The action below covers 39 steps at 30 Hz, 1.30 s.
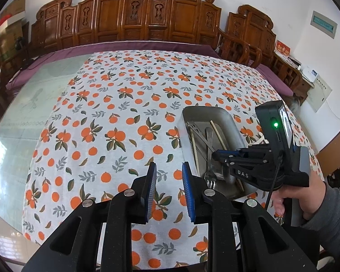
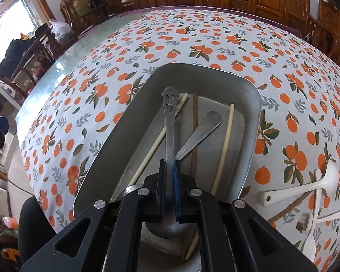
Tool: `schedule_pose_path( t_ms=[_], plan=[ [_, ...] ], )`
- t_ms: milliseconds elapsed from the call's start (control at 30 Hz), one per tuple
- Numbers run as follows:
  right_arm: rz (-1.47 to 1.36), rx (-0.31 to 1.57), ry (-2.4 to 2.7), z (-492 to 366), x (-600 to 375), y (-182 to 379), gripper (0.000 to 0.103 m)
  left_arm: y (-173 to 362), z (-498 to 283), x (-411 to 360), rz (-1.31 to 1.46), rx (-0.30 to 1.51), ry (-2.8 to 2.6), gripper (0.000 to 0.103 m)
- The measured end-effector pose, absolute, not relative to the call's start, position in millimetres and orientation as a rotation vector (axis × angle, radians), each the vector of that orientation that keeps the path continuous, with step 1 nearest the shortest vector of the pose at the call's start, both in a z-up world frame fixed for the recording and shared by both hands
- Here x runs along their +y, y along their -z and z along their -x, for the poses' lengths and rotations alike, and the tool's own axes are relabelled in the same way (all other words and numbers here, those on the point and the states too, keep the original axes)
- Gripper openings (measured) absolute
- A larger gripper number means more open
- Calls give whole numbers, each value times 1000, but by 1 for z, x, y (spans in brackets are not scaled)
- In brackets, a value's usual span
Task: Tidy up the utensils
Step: 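Lower the smiley-face spoon into the silver tray and open the right gripper, then move the left gripper to the white plastic spoons beside the tray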
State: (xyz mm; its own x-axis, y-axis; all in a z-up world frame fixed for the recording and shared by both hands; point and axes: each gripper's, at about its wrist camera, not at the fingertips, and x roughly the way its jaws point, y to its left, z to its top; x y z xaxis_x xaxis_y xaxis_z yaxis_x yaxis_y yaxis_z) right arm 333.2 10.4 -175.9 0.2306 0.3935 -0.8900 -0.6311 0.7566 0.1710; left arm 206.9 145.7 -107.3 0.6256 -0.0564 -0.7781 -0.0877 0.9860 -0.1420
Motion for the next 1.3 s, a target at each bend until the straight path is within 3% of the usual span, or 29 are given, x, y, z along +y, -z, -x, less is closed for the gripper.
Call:
schedule_pose_path(
  t_ms=[467,533,700,867,933,1233,1300],
  plan=[
    [160,994,-732,-309,-47,120,9,90,-210,113,142,869,25,31],
    [151,977,-721,-305,-66,112,9,87,-212,105,140,865,39,47],
    [145,951,-669,-300,-113,101,9,84,-216,84,134,852,72,59],
    [136,937,-600,-301,-161,97,9,86,-223,62,123,856,108,62],
    [124,937,-576,-302,-176,99,9,86,-225,54,117,849,117,73],
    [77,966,-502,-307,-227,118,9,93,-248,20,77,862,172,73],
    [65,973,-497,-309,-230,124,18,94,-254,13,62,866,186,73]
  ],
)
